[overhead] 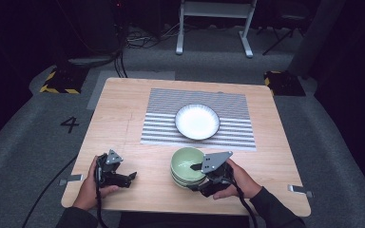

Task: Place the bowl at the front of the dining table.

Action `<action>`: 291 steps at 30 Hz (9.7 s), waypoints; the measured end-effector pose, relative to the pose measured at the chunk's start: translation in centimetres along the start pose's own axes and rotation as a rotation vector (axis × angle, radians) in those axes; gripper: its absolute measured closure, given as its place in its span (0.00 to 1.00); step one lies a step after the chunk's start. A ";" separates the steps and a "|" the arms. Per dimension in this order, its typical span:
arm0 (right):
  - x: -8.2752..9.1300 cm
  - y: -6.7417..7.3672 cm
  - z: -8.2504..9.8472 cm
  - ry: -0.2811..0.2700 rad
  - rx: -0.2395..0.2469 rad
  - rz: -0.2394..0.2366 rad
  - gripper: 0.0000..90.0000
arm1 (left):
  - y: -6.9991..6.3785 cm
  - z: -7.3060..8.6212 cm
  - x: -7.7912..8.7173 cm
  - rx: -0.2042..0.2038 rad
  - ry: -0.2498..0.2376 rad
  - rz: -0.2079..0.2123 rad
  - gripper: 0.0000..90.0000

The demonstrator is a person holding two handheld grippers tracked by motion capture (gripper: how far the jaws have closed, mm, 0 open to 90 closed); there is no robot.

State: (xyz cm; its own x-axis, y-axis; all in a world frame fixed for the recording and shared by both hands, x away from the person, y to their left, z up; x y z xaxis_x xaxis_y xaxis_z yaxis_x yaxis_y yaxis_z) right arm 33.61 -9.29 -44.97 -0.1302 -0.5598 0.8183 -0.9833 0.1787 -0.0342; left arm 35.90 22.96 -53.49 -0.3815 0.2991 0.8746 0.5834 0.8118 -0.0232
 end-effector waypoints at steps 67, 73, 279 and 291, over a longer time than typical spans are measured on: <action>1.1 0.0 -1.7 -0.087 -0.010 -0.170 0.92 | 0.0 0.0 0.0 0.002 0.000 -0.002 0.00; 1.8 0.0 -1.8 -0.121 -0.023 -0.158 0.92 | 0.0 0.0 0.0 0.002 0.000 -0.002 0.00; -5.6 -18.4 -1.7 0.043 -0.325 0.229 0.88 | 0.0 0.0 0.0 0.003 0.000 -0.008 0.00; -5.2 -18.3 -1.2 0.044 -0.338 0.220 0.84 | -0.1 0.0 0.0 0.006 0.000 -0.008 0.00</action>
State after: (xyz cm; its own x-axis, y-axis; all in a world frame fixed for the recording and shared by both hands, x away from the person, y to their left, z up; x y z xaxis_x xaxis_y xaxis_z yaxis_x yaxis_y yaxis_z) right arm 52.44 -8.68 -47.90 -0.3198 -0.4444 0.8368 -0.8343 0.5506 -0.0264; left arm 35.90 22.91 -53.49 -0.3861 0.2932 0.8746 0.5765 0.8168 -0.0193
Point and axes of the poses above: each handheld gripper's, and its own axes: x roughly backward along the jaws, z roughly out of its underside, y roughly to its left, the point moved 4 cm from there along -x, roughly forward along the jaws, and after that the axes turned 12 degrees about y, right-handed, at the moved point
